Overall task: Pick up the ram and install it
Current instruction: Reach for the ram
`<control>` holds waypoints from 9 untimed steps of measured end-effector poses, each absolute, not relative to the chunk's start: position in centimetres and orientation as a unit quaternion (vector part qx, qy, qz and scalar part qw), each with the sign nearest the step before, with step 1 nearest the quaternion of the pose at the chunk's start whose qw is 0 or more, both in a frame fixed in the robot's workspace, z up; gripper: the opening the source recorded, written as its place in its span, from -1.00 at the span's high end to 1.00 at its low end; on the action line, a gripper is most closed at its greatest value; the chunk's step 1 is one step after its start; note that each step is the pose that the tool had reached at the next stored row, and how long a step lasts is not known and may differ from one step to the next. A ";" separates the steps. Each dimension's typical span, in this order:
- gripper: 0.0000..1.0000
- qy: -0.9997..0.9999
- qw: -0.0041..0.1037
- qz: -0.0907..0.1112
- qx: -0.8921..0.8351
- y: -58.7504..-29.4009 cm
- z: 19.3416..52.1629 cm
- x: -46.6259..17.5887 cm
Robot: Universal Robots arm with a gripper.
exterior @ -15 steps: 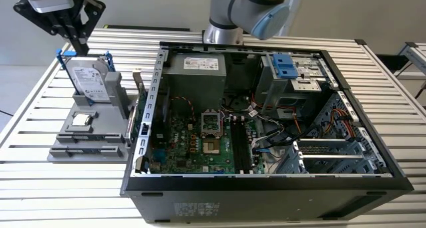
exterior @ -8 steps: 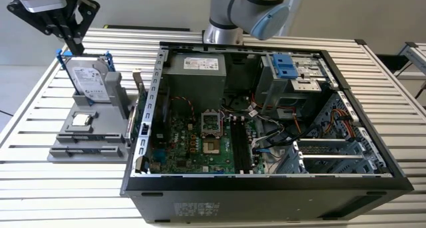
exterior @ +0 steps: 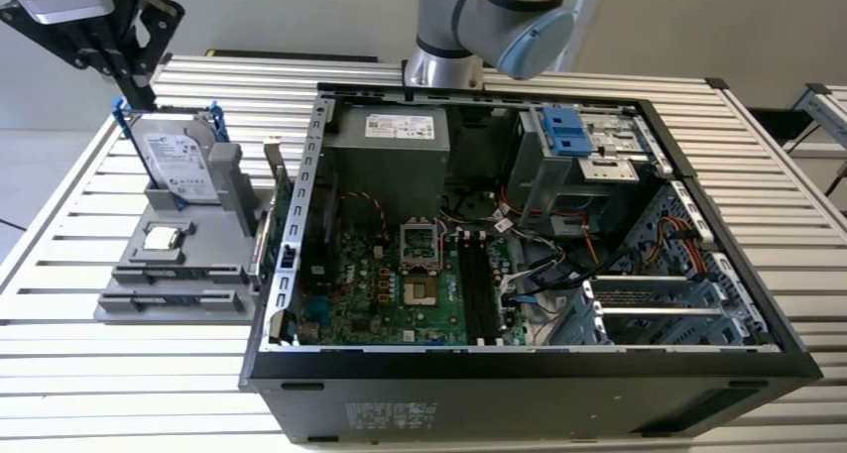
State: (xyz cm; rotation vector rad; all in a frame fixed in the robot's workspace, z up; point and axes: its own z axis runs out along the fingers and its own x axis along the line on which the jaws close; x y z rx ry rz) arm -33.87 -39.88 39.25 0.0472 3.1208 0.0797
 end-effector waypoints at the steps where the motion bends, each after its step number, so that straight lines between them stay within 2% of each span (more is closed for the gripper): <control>1: 1.00 1.000 0.010 0.026 0.015 -39.9 39.3 -34.0; 9: 1.00 1.000 0.010 0.026 0.015 -39.9 39.3 -34.4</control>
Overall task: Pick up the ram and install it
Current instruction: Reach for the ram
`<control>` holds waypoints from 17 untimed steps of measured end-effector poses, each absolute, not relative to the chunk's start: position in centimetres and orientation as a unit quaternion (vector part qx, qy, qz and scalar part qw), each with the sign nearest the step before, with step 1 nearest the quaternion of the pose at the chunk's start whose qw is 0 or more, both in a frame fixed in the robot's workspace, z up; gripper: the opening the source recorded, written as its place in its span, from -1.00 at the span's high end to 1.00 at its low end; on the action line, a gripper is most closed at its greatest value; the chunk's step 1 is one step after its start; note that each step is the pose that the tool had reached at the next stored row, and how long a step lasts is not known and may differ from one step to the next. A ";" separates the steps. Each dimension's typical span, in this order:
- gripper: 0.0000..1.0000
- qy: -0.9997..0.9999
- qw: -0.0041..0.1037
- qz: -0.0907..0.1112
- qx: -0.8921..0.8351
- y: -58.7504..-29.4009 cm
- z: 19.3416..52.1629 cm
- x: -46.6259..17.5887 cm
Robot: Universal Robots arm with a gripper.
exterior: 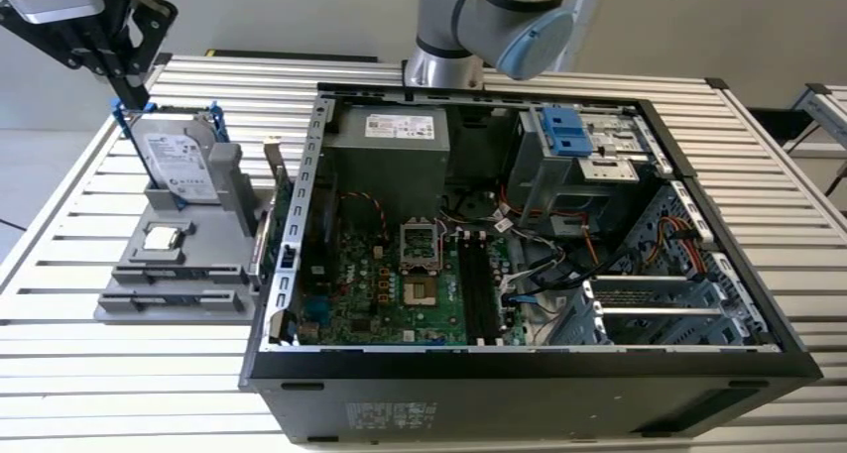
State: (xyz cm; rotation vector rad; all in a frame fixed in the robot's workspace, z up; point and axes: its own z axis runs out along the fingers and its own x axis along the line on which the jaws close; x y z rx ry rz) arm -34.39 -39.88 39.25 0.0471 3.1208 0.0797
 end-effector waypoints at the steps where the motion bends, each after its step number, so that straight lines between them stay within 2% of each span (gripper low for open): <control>1: 1.00 1.000 0.010 0.026 0.015 -39.9 39.3 -34.4; 17: 1.00 1.000 0.010 0.026 0.015 -40.9 39.2 -34.4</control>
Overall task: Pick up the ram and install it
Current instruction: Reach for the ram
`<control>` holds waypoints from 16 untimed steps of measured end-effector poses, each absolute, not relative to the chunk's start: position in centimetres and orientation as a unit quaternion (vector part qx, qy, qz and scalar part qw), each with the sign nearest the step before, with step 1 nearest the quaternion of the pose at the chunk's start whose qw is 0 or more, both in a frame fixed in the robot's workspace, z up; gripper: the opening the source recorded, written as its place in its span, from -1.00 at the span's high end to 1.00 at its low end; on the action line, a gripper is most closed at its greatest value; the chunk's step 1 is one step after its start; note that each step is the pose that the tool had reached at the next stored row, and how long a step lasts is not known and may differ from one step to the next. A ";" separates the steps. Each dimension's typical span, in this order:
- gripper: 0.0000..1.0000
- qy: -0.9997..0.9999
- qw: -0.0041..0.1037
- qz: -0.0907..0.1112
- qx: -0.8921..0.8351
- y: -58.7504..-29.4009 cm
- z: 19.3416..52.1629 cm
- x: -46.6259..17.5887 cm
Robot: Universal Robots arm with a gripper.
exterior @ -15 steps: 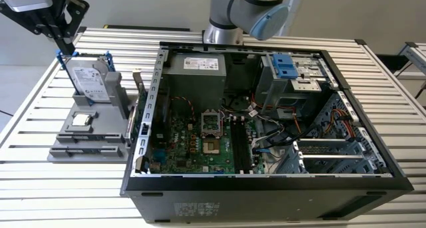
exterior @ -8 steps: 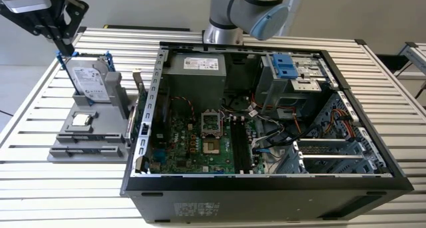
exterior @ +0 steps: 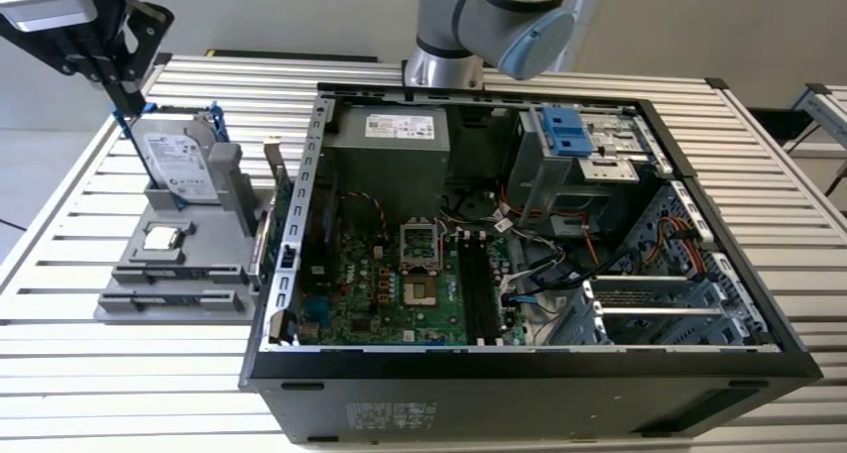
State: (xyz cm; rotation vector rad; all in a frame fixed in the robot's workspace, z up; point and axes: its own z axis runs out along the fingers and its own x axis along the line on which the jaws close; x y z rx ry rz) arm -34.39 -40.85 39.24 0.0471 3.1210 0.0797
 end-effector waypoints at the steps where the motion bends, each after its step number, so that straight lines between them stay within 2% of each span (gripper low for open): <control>1: 1.00 1.000 0.010 0.026 0.015 -41.0 39.2 -34.4; 16: 1.00 1.000 0.010 0.026 0.015 -42.5 39.2 -34.4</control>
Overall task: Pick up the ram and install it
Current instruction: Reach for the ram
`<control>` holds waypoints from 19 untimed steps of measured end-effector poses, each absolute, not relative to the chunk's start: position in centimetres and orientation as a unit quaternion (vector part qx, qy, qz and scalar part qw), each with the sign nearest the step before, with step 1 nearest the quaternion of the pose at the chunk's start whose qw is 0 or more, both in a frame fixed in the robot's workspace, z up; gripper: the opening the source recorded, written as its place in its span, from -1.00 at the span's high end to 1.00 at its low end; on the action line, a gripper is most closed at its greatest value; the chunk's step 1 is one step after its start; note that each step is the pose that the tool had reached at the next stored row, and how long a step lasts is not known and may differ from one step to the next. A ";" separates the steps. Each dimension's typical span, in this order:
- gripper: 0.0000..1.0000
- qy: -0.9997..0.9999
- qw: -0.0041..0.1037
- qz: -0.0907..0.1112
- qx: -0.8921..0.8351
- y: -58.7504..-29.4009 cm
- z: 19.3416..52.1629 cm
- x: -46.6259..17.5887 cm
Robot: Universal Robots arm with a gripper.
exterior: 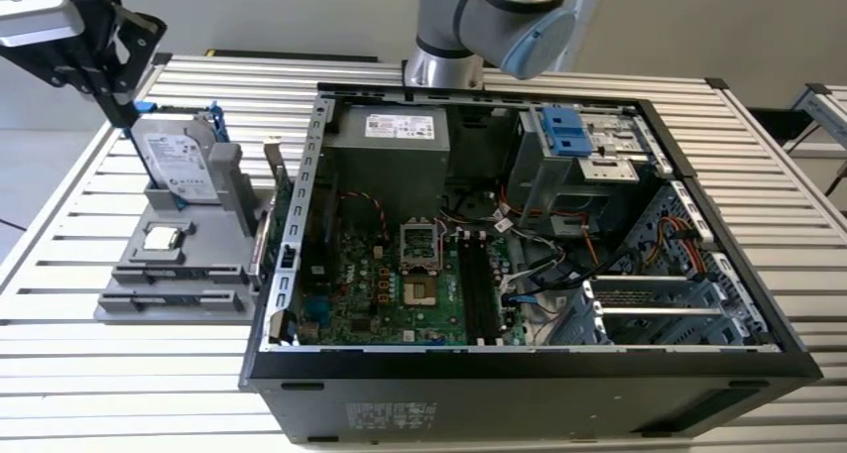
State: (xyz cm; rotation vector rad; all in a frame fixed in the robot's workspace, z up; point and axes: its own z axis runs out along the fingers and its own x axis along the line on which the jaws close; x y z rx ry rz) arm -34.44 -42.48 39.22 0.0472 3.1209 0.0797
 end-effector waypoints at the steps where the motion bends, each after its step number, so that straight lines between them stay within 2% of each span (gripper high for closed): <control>1: 1.00 1.000 0.010 0.026 0.015 -42.6 39.2 -34.4; 19: 1.00 1.000 0.010 0.026 0.015 -44.1 39.2 -34.7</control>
